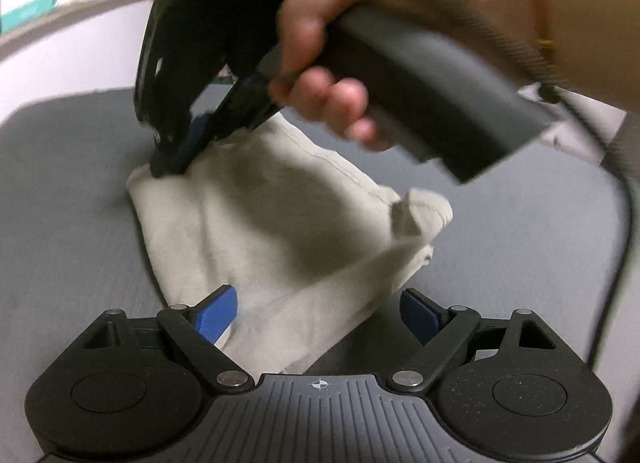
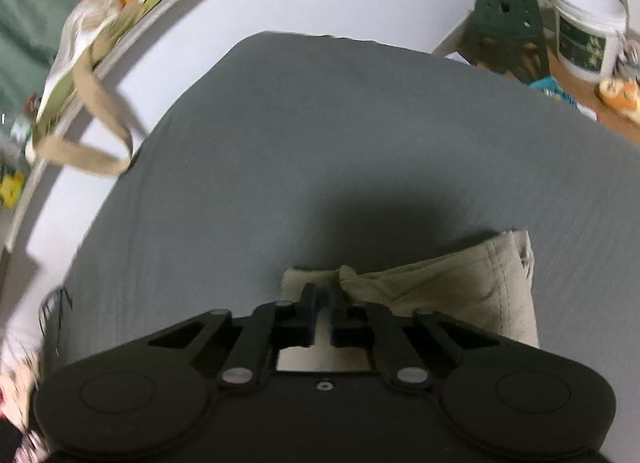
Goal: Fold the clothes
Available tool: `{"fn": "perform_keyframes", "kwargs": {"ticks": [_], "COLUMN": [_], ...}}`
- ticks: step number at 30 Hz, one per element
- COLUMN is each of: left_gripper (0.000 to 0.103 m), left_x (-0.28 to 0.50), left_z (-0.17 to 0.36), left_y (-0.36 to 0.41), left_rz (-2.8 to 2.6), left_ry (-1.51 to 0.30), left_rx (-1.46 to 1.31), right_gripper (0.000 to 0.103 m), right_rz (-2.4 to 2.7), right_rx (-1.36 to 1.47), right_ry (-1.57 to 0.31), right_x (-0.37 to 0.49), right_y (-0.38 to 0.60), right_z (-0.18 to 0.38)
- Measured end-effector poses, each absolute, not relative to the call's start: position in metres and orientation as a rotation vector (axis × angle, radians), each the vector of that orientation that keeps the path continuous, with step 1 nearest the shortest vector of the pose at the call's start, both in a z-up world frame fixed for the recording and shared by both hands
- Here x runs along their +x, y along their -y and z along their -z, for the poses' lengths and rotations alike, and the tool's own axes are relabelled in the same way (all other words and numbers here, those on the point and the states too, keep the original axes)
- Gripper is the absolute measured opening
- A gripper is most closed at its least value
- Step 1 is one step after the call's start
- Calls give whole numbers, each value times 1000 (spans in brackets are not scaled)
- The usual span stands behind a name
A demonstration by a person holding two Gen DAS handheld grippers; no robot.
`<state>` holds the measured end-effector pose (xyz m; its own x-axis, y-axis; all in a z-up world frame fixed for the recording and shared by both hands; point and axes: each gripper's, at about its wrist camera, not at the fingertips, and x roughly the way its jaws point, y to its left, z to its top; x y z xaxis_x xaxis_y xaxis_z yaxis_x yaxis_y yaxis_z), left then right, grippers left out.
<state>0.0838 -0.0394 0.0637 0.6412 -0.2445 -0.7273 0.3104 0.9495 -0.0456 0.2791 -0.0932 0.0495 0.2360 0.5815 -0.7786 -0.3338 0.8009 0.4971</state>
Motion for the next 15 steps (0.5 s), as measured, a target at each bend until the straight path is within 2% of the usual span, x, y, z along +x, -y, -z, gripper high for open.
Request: {"fn": "perform_keyframes", "kwargs": {"ticks": [2,4,6,7,8,12,15], "left_gripper": [90,90,90,90,90,90,90], "left_x": [78,72,71,68,66,58,56], "left_z": [-65,-67,-71,-74,-79,-98,-111], "left_y": [47,53,58,58,55,45,37], "left_rz": [326,337,358,369,379,408,380], "left_ry": [-811,-807,-821,-828,-832,-825,-759], "left_rx": [172,253,270,263,240,141,107], "right_gripper": [1,6,19,38,49,49,49], "right_rz": [-637,-664,-695,-688,-666,-539,-456], "right_rx": [349,432,486,479,448,260,299], "right_ry": [-1171,-1139,-1058,-1023,-997,-1005,-1008], "right_x": [284,283,277,274,268,244,213], "right_y": [105,120,141,151,163,199,228], "right_z": [-43,-52,-71,-80,-90,-97,-85]}}
